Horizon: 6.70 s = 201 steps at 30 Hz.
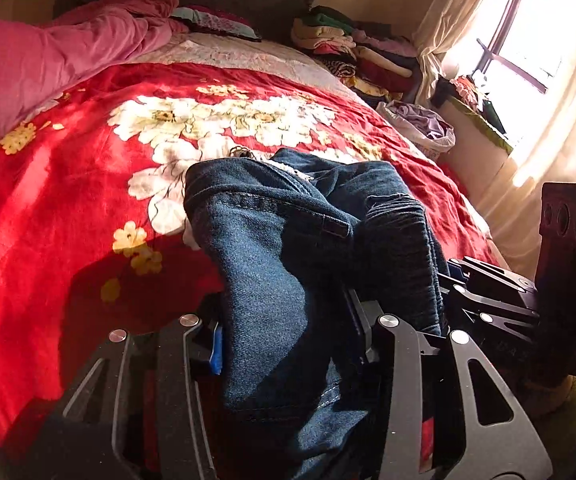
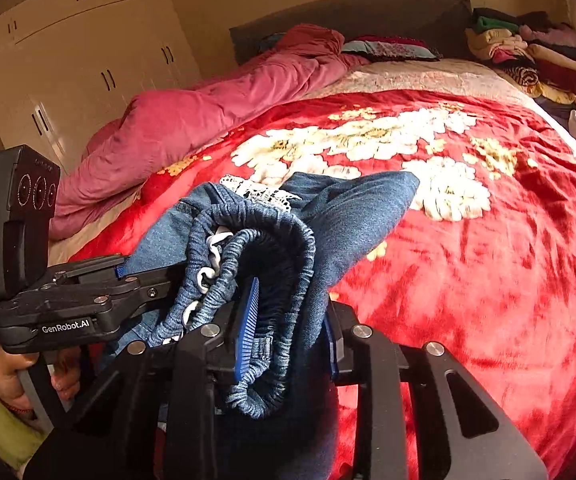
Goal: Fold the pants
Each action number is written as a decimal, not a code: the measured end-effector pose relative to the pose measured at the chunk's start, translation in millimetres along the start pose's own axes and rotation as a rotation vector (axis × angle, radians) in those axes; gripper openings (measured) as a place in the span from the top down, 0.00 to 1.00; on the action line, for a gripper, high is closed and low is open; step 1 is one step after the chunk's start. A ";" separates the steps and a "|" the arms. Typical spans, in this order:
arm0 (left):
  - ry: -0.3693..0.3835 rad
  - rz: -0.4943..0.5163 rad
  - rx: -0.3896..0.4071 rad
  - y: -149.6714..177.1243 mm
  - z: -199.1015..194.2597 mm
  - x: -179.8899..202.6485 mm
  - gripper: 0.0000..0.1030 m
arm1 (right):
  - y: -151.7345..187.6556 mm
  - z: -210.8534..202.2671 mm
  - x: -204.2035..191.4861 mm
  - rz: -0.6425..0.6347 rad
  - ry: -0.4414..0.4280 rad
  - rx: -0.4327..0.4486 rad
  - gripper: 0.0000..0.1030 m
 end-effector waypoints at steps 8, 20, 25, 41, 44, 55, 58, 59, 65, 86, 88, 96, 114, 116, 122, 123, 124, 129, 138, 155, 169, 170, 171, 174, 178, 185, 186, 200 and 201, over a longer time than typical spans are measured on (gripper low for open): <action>-0.032 0.005 0.040 -43.7 13.9 -10.1 0.65 | -41.9 20.2 12.6 -0.025 0.024 0.044 0.75; -0.083 -0.023 -0.027 -29.8 53.4 -39.7 0.64 | -28.6 63.6 48.7 0.061 0.064 -0.059 0.72; -0.087 -0.050 -0.057 -18.5 63.3 -51.8 0.49 | -11.2 70.2 68.8 0.134 0.103 -0.107 0.52; -0.089 -0.060 -0.054 -11.2 60.3 -59.1 0.32 | -5.8 63.0 73.2 0.130 0.207 -0.119 0.36; -0.101 -0.053 -0.047 -10.7 53.1 -59.3 0.28 | -6.2 56.4 71.8 0.129 0.211 -0.105 0.36; -0.135 -0.016 0.012 -10.0 13.4 -50.0 0.10 | -5.9 13.1 59.5 0.118 0.230 -0.021 0.13; -0.138 -0.005 0.029 -8.7 0.4 -45.6 0.10 | -5.7 -2.5 55.7 0.123 0.235 0.013 0.09; -0.139 0.000 0.036 -8.1 -4.3 -43.8 0.10 | -6.1 -7.7 53.4 0.118 0.239 0.023 0.08; -0.149 0.012 0.077 -3.6 -32.8 -34.4 0.09 | -7.3 -39.3 35.2 0.052 0.274 0.088 0.05; -0.212 0.015 0.093 59.4 -94.0 -15.7 0.09 | 37.8 -103.0 -14.2 -0.041 0.301 0.127 0.05; -0.213 0.006 0.083 65.9 -92.0 -15.7 0.09 | 44.0 -101.3 -16.6 -0.048 0.302 0.113 0.05; -0.213 -0.006 0.046 80.8 -81.7 -18.4 0.09 | 62.9 -93.5 -15.8 -0.035 0.310 0.077 0.04; -0.223 -0.028 0.038 92.1 -67.2 -28.8 0.09 | 90.6 -59.4 -3.9 -0.007 0.325 0.001 0.04; -0.226 -0.030 0.036 93.0 -66.9 -29.1 0.09 | 90.5 -58.2 -3.7 -0.002 0.323 0.001 0.04; -0.226 -0.031 0.034 93.2 -66.6 -29.4 0.09 | 88.2 -58.2 -4.9 -0.002 0.316 0.005 0.04; -0.225 -0.030 0.034 93.5 -66.7 -29.3 0.09 | 88.0 -58.0 -5.4 -0.004 0.315 0.005 0.04; -0.227 -0.029 0.035 93.1 -66.9 -29.3 0.09 | 87.9 -58.0 -5.4 -0.004 0.315 0.005 0.04; -0.231 -0.031 0.036 93.0 -67.0 -30.0 0.09 | 88.0 -59.1 -4.9 0.000 0.316 0.003 0.04; -0.240 -0.026 0.039 91.3 -68.6 -30.0 0.09 | 88.1 -61.2 -2.7 0.004 0.318 0.005 0.04; -0.250 -0.027 0.037 90.5 -69.6 -30.6 0.09 | 86.8 -64.7 -0.1 0.006 0.326 0.010 0.04; -0.270 -0.024 0.031 89.6 -70.9 -33.6 0.09 | 86.8 -66.0 1.1 0.005 0.329 0.007 0.04; -0.269 -0.025 0.031 89.8 -70.7 -33.2 0.09 | 87.0 -65.4 0.8 0.004 0.330 0.007 0.04; -0.269 -0.025 0.031 89.8 -70.7 -33.1 0.09 | 86.9 -65.5 0.9 0.004 0.330 0.008 0.04; -0.269 -0.026 0.030 89.8 -70.7 -33.2 0.09 | 86.4 -65.5 1.2 0.002 0.333 0.007 0.04; -0.265 -0.026 0.031 89.8 -70.8 -33.0 0.09 | 85.6 -66.4 1.9 0.005 0.336 0.004 0.04; -0.266 -0.026 0.027 90.4 -70.8 -32.7 0.09 | 83.6 -66.8 2.3 0.000 0.343 0.005 0.04; -0.271 -0.027 0.026 90.3 -71.2 -33.8 0.09 | 83.2 -67.0 2.4 0.000 0.342 0.005 0.04; -0.295 -0.032 0.004 92.0 -67.2 -38.8 0.09 | 84.1 -65.9 5.0 0.003 0.348 0.001 0.04; -0.295 -0.032 0.002 92.7 -66.7 -39.0 0.09 | 84.5 -65.7 5.7 0.003 0.350 0.000 0.04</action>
Point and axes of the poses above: each gripper's, at about its wrist camera, not at the fingertips, and z roughly the way its jaws point, x to its right, y to its underside, the point moved 7 cm from there along z, roughly the way its jaws point, and after that the axes turned 1 degree about z, right-handed, at the moved point
